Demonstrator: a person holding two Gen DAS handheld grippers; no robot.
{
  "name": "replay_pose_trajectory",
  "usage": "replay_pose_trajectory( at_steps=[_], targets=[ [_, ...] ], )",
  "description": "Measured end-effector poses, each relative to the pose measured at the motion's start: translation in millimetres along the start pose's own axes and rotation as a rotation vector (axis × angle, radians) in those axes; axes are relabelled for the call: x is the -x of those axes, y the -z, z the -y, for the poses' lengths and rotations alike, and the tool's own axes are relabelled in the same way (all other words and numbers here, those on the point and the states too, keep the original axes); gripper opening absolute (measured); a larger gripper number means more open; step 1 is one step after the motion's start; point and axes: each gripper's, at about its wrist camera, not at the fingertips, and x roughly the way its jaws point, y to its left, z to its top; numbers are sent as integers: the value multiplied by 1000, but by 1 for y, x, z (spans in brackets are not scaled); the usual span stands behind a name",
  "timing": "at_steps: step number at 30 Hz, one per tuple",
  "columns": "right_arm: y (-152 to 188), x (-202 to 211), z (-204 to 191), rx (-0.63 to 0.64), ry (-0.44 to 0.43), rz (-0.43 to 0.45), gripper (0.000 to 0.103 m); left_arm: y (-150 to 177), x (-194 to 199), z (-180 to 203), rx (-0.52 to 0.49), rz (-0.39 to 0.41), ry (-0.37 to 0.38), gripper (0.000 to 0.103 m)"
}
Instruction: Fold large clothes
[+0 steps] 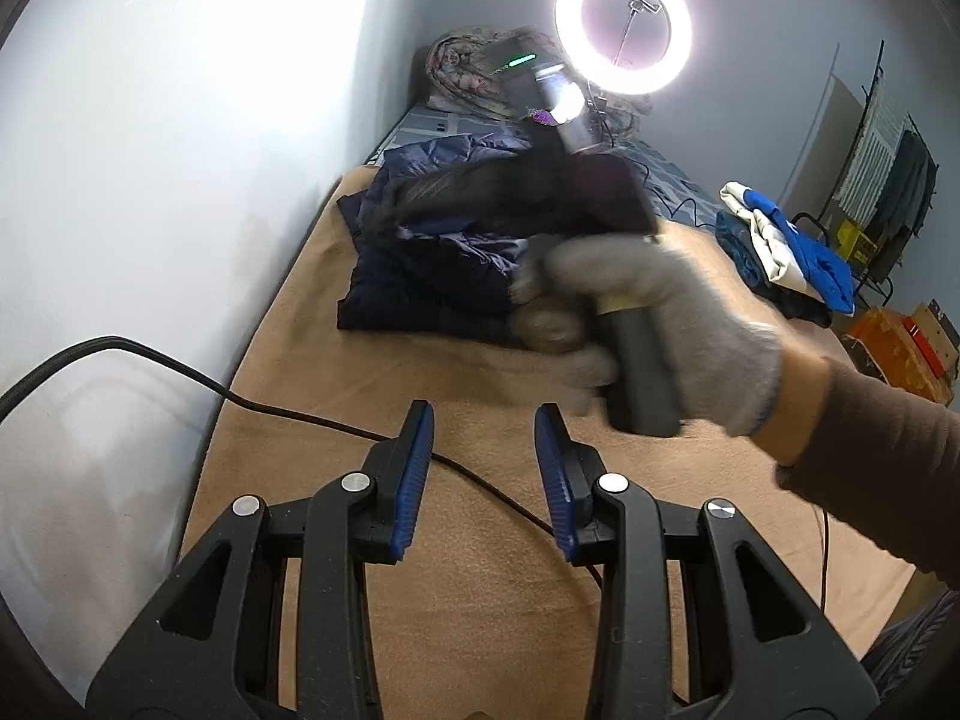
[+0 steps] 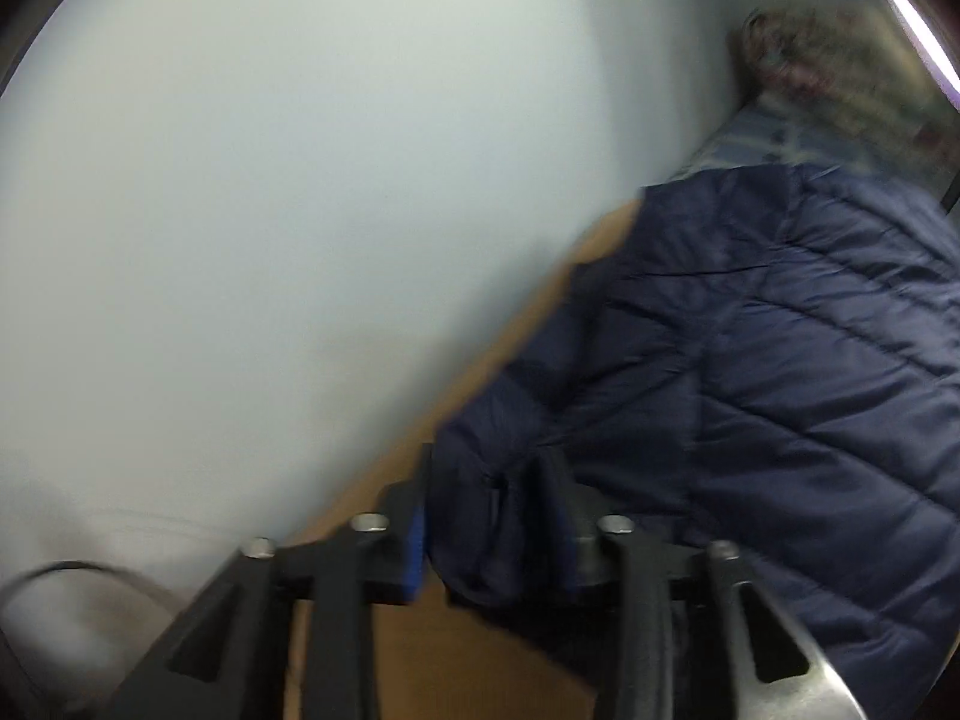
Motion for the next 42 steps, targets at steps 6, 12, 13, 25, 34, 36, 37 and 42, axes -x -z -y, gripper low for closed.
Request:
replay_pose_trajectory(
  at_steps=[6,12,13,25,34,36,37,42],
  targets=[
    [16,91,43,-105,-111,156,49,-15,-6,10,-42,21,-30,35],
    [45,159,100,-126,127,209,49,-75,-41,28,-153,89,-137,35],
    [50,164,111,-139,159,204,49,-86,-53,30,-171,94,-163,35],
    [96,160,175,-358,122,128,73,-99,-195,-34,-170,-86,-494,35],
    [121,109,200,-521,-138,74,69,-73,-216,-67,-94,-152,-445,34],
    [120,102,200,-542,-181,72,52,-73,-216,-67,-106,-158,-444,34],
    [118,101,197,-535,-168,71,42,-73,-216,-67,-105,-162,-436,31],
    [106,112,185,-487,-97,38,26,-76,-214,-58,-109,-183,-401,23]
  ],
)
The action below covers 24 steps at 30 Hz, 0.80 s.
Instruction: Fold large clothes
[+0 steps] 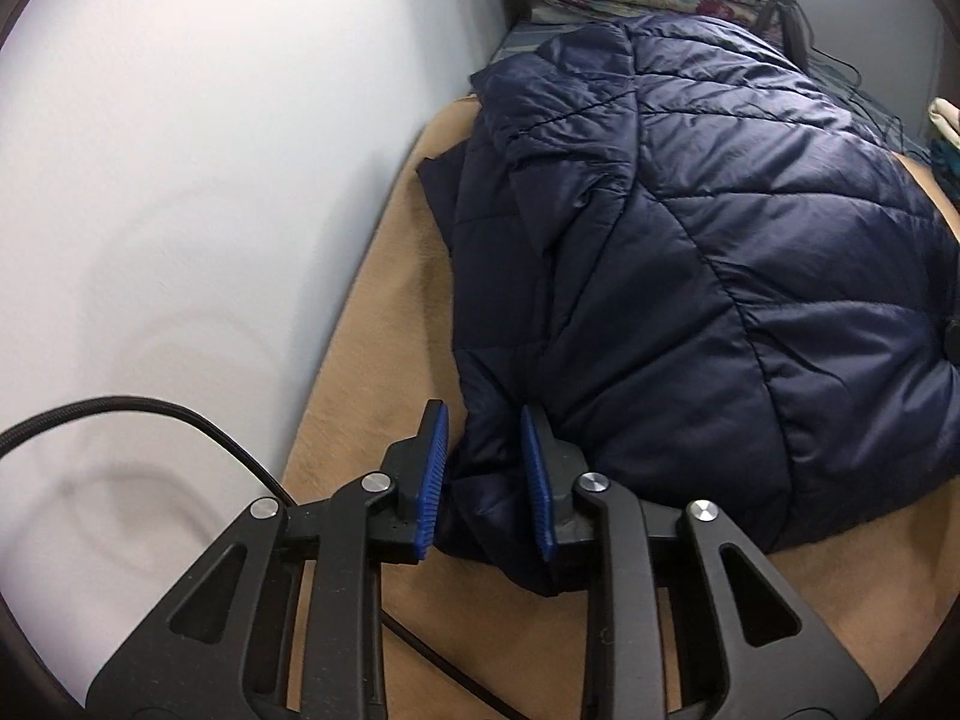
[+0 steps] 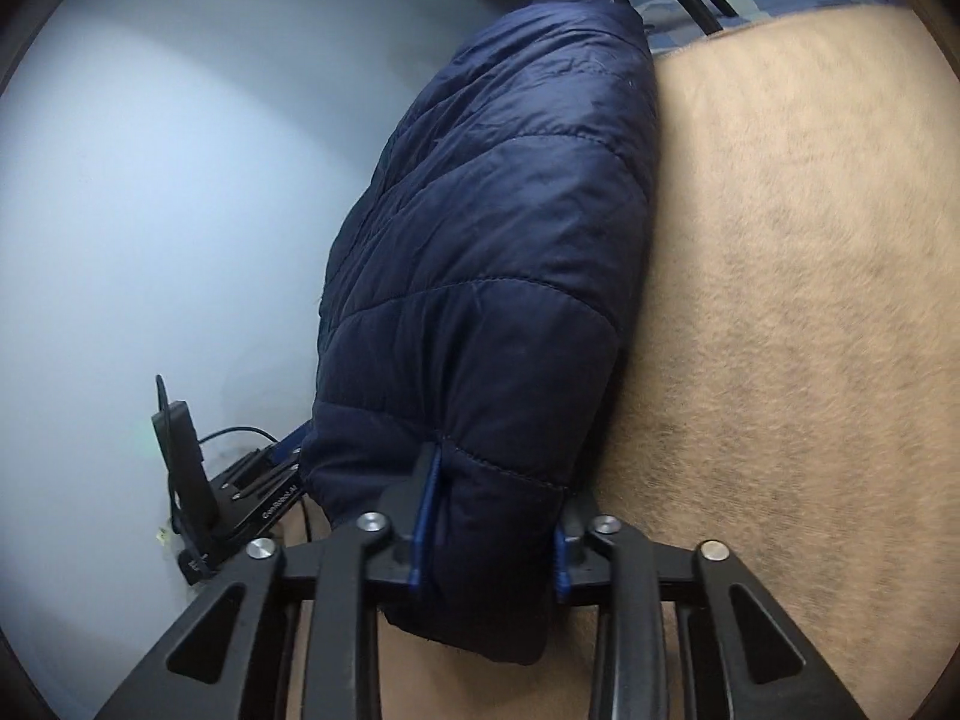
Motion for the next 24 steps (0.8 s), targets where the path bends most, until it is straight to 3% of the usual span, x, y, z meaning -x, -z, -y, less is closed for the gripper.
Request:
replay_pose_trajectory(
  at_steps=[10,21,24],
  targets=[
    [10,46,-20,63,109,-47,22,22,45,22,-44,-24,115,22],
    [75,143,5,74,220,-90,22,83,110,103,-211,-34,292,21],
    [95,164,14,74,255,-101,22,92,117,120,-267,-17,294,21]
  ],
)
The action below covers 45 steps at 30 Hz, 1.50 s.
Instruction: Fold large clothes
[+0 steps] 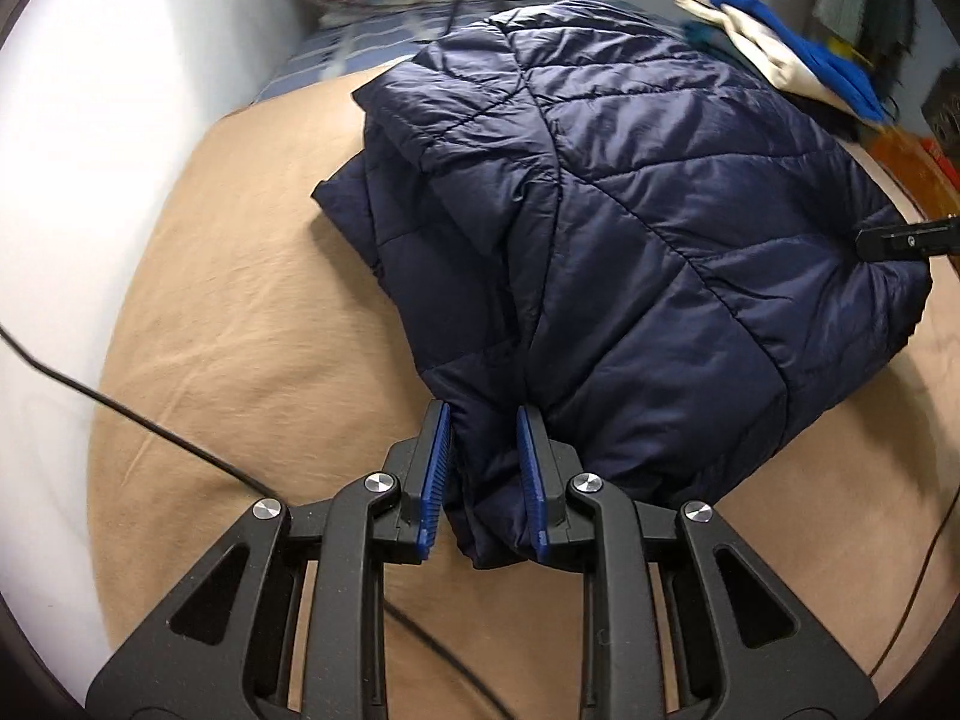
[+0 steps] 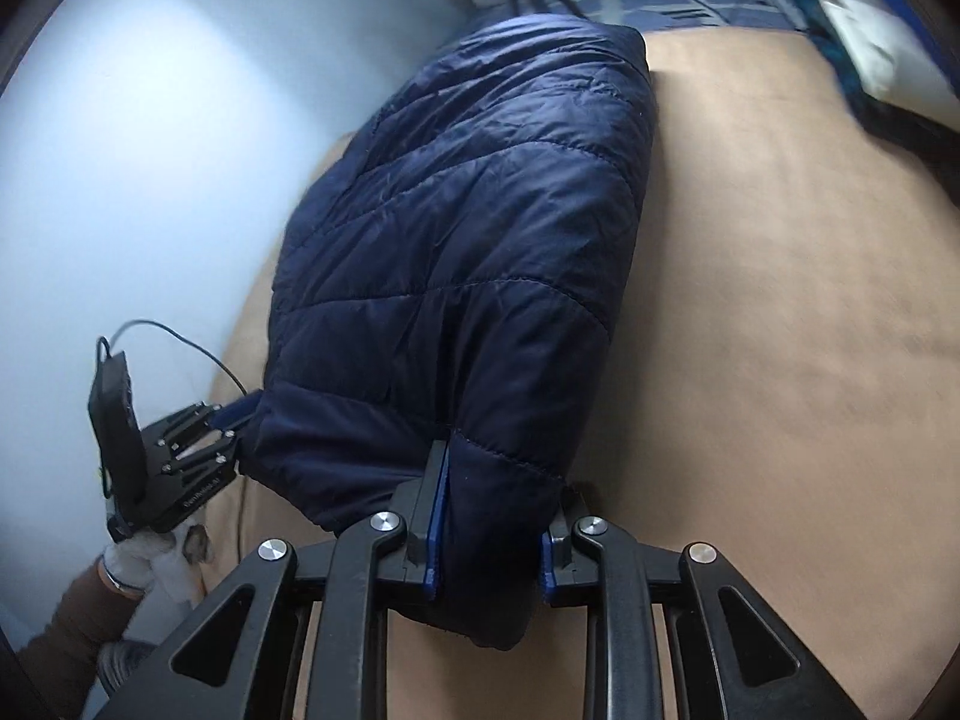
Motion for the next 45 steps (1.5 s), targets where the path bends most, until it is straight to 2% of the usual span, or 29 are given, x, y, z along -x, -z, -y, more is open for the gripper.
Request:
replay_pose_trajectory(
  at_steps=[2,3,4,8,12,17,20,24,26,29,32,34,35,36,37,38,39,40,42,44,45],
  targets=[
    [7,5,1,29,23,-10,32,2,2,8,-34,3,-19,21],
    [8,7,0,34,37,-16,41,0,5,7,-39,4,-14,22],
    [9,12,0,48,74,-14,44,-2,9,4,-30,5,-4,21],
    [-1,48,-15,188,186,83,44,-1,31,-16,34,42,19,22],
    [-36,74,-25,274,220,254,44,4,60,-22,118,108,44,22],
    [-117,39,-53,349,263,402,39,-6,72,-25,162,162,92,22],
    [-166,-2,-56,330,317,371,33,-11,67,-21,165,174,102,22],
    [-214,-54,-53,264,325,292,32,-5,65,-28,171,177,98,27],
    [-228,-82,-44,193,265,227,32,-2,64,-34,183,177,92,47],
    [-233,-112,-43,147,253,199,33,2,59,-49,247,161,130,52],
    [-226,-141,-56,231,326,142,33,3,53,-59,297,145,175,52],
    [-221,-133,-68,287,360,142,33,1,48,-72,375,127,252,54],
    [-219,-126,-71,300,355,146,32,1,48,-77,402,122,275,62],
    [-216,-116,-73,308,346,161,34,-1,46,-86,447,120,315,67],
    [-212,-106,-75,309,338,178,44,-3,45,-92,483,124,347,73],
    [-205,-88,-75,306,317,207,52,-6,43,-98,514,129,377,74],
    [-200,-76,-74,307,292,226,68,-10,41,-103,543,128,414,74],
    [-193,-65,-72,312,266,246,78,-13,38,-107,565,122,446,76],
    [-171,-39,-67,328,225,280,84,-21,28,-117,622,107,528,80],
    [-151,-20,-53,325,193,276,89,-28,13,-128,693,91,608,83],
    [-141,-12,-45,309,182,271,94,-32,4,-133,726,80,642,84]
  ],
)
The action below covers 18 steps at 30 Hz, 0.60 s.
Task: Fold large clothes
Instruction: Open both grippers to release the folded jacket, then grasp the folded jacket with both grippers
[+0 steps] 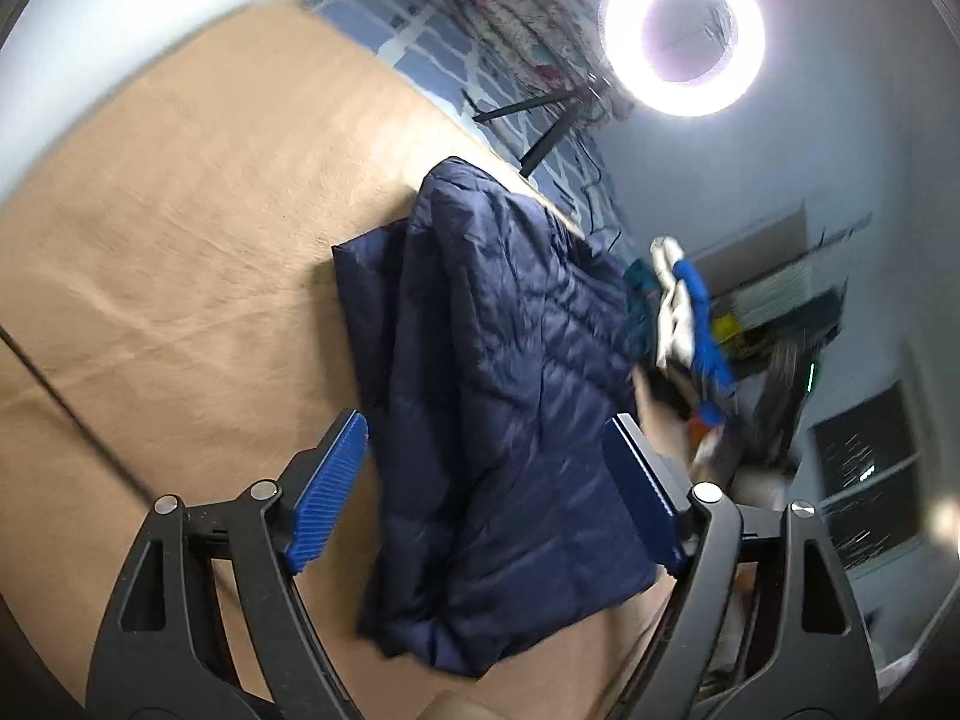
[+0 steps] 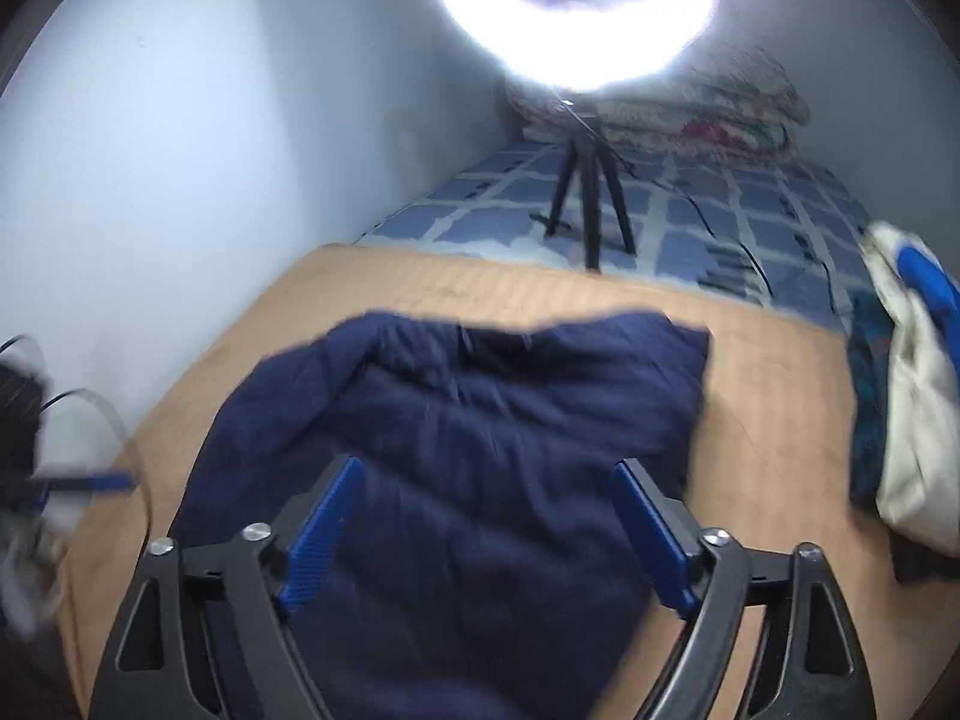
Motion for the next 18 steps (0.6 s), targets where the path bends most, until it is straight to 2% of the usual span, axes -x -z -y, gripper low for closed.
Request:
replay_pose_trajectory(
  at_steps=[2,7,10,14,18],
  targets=[
    [19,13,21,-63,-28,-6,100,-11,-10,-9,34,-18,19,85],
    [60,23,71,-260,-109,-41,100,-32,-33,-36,123,-46,30,85],
    [81,18,92,-358,-174,-61,100,-38,-46,-43,119,-69,36,85],
    [95,1,100,-405,-260,-99,100,-45,-60,-50,115,-93,57,85],
    [104,-13,98,-444,-330,-122,100,-51,-69,-47,102,-106,120,85]
  ],
)
